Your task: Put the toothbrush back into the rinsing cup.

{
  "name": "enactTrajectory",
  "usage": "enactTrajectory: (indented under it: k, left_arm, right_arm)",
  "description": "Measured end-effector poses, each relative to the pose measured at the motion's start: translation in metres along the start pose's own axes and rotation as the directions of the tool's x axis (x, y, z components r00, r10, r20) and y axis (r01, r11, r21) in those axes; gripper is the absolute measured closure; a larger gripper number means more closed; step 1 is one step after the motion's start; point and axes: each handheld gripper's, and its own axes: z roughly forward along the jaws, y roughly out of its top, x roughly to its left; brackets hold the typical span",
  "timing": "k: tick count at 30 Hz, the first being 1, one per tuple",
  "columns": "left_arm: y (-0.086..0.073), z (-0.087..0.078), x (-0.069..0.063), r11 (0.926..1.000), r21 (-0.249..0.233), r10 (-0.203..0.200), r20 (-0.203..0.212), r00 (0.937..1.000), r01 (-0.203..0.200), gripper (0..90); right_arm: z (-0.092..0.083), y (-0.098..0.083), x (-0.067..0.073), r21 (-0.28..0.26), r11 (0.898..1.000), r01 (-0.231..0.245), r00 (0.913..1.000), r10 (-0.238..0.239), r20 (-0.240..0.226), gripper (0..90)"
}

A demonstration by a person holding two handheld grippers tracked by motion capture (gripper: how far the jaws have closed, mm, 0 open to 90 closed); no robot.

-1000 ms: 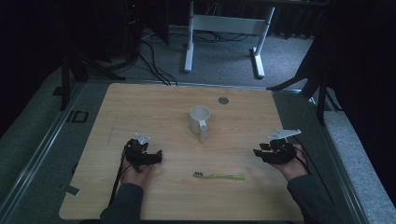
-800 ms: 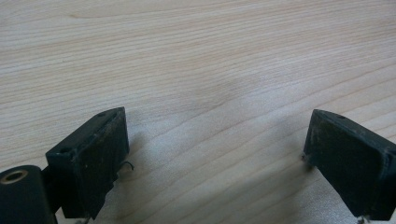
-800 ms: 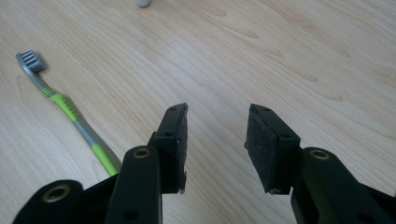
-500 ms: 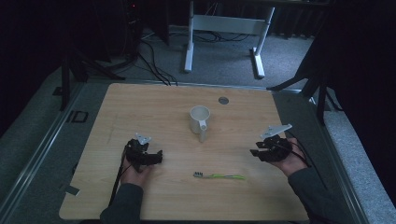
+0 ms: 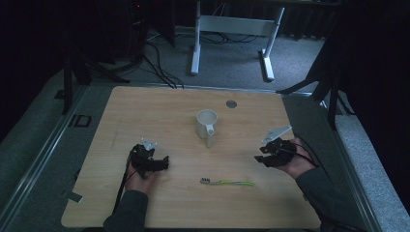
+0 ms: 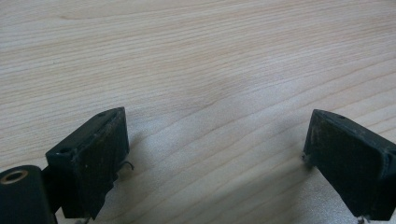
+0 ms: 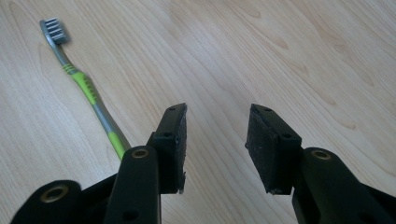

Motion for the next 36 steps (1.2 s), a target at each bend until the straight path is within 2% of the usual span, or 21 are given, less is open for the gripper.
enactTrajectory:
  k: [10, 16, 36]
  left_arm:
    - [0.000, 0.000, -0.001, 1.0000, -0.001, 0.001, 0.002, 1.0000, -0.001, 7.0]
    - [0.000, 0.000, -0.001, 1.0000, -0.002, 0.002, 0.003, 1.0000, -0.002, 7.0]
    - [0.000, 0.000, -0.001, 1.0000, -0.002, 0.003, 0.005, 1.0000, -0.003, 7.0]
  right_arm:
    - [0.002, 0.012, 0.004, 0.025, 0.999, 0.044, 0.9989, -0.043, -0.017, 57.1]
    - [0.006, 0.020, 0.007, 0.052, 0.994, 0.092, 0.9952, -0.090, -0.038, 57.1]
    - [0.018, 0.037, 0.016, 0.106, 0.980, 0.168, 0.9841, -0.160, -0.077, 57.3]
